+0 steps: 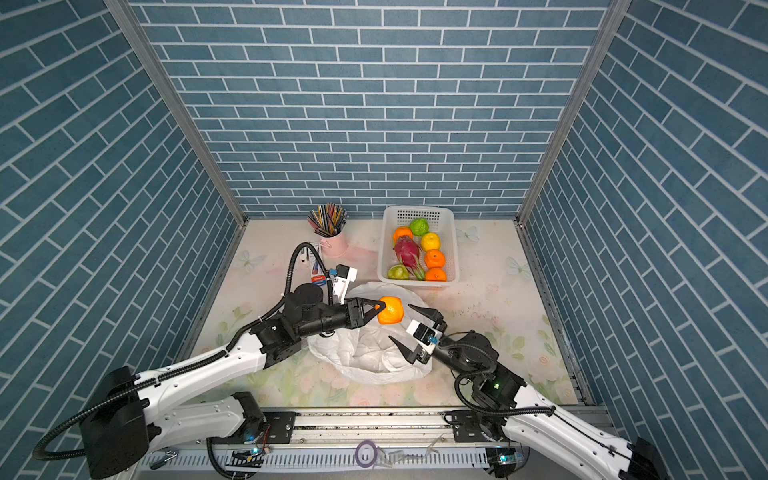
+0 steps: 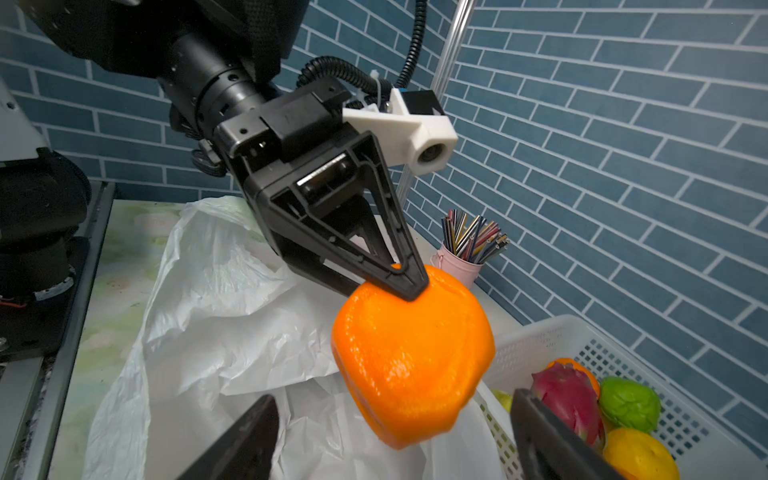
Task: Untie the knot of the plastic bag and take out the fruit
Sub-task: 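Pass the orange from the left gripper to the right gripper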
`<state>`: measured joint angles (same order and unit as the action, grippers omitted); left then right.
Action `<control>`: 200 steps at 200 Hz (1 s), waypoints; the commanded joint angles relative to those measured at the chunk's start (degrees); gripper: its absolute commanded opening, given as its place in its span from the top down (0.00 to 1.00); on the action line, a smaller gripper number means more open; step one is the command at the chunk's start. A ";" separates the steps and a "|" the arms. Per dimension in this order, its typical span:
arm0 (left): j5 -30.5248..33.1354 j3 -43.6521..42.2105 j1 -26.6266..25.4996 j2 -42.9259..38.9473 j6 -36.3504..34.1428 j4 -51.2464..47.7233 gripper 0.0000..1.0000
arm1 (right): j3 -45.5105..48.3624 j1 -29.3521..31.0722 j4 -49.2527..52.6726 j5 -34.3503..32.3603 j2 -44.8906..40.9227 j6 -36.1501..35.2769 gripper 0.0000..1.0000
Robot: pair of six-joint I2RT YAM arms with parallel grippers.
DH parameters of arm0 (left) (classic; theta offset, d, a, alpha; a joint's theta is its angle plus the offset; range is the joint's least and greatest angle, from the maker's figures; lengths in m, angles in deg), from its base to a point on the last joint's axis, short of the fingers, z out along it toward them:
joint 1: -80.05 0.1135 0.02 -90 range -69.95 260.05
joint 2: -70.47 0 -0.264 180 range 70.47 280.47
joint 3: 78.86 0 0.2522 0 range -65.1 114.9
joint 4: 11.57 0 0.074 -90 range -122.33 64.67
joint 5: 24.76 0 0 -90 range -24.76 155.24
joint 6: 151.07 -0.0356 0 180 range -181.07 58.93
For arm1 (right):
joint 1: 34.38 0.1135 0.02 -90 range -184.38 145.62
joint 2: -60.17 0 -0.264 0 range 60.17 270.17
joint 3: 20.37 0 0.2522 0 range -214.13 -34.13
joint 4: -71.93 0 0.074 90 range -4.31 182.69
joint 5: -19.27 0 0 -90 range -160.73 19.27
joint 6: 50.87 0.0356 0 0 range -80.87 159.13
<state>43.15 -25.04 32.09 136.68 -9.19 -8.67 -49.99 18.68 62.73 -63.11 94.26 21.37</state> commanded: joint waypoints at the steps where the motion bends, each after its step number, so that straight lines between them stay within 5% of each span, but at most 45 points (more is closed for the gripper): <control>1: -2.11 1.70 0.34 0.05 0.32 1.90 0.79 | -2.28 -0.63 -6.65 3.82 4.79 -5.23 0.11; 66: -4.21 2.23 0.26 0.58 0.65 2.76 0.79 | -4.41 -1.06 -17.81 2.55 16.02 -4.22 0.14; 120: -3.55 1.97 0.33 -0.20 0.70 2.35 0.77 | -5.76 -2.27 -21.00 1.56 20.05 -2.55 0.36; 163: 0.86 2.08 0.50 -2.87 -2.24 -0.55 0.29 | -7.55 -4.00 -19.89 0.81 19.12 -0.83 0.45; 200: 10.75 5.01 1.00 -7.34 -11.15 -12.22 0.14 | -11.51 -8.76 -15.46 -0.42 19.29 3.70 0.45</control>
<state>46.74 -23.51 32.85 132.42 -13.12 -13.13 -58.03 12.91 45.44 -62.61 113.89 20.91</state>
